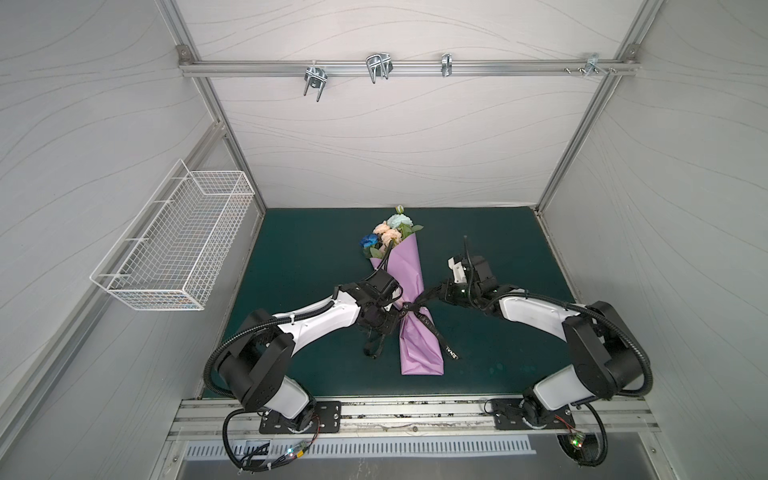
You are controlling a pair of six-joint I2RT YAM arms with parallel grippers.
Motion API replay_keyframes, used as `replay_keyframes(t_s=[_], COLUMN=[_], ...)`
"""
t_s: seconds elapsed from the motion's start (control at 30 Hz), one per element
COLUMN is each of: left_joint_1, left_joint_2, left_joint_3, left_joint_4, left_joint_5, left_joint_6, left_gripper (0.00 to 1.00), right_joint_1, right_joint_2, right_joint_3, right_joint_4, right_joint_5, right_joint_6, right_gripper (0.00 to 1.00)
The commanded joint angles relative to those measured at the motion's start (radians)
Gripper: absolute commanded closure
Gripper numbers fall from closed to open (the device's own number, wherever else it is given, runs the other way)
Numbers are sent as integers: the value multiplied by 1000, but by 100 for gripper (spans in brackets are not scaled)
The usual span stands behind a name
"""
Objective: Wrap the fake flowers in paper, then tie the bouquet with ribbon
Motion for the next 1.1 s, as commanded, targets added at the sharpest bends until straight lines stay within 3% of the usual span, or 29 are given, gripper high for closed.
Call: replay_keyframes(t_s=[0.0, 0.33, 1.07], left_joint_1=[4, 48, 134], left_joint_2=[15, 40, 149], left_joint_3=[19, 13, 96], left_joint_4=[17, 23, 18], left_joint_5=[26, -15, -38], left_joint_6=[-26, -112, -97], left_gripper=[100, 100, 100], right_joint_1=[-4, -10, -39], right_joint_2=[14, 20, 106], right_joint_3=[-1, 6, 27], right_joint_4=[-9, -48, -86], right_joint_5=[14, 56, 72], right_joint_6=[-9, -20, -48], right_gripper=[100, 100, 100])
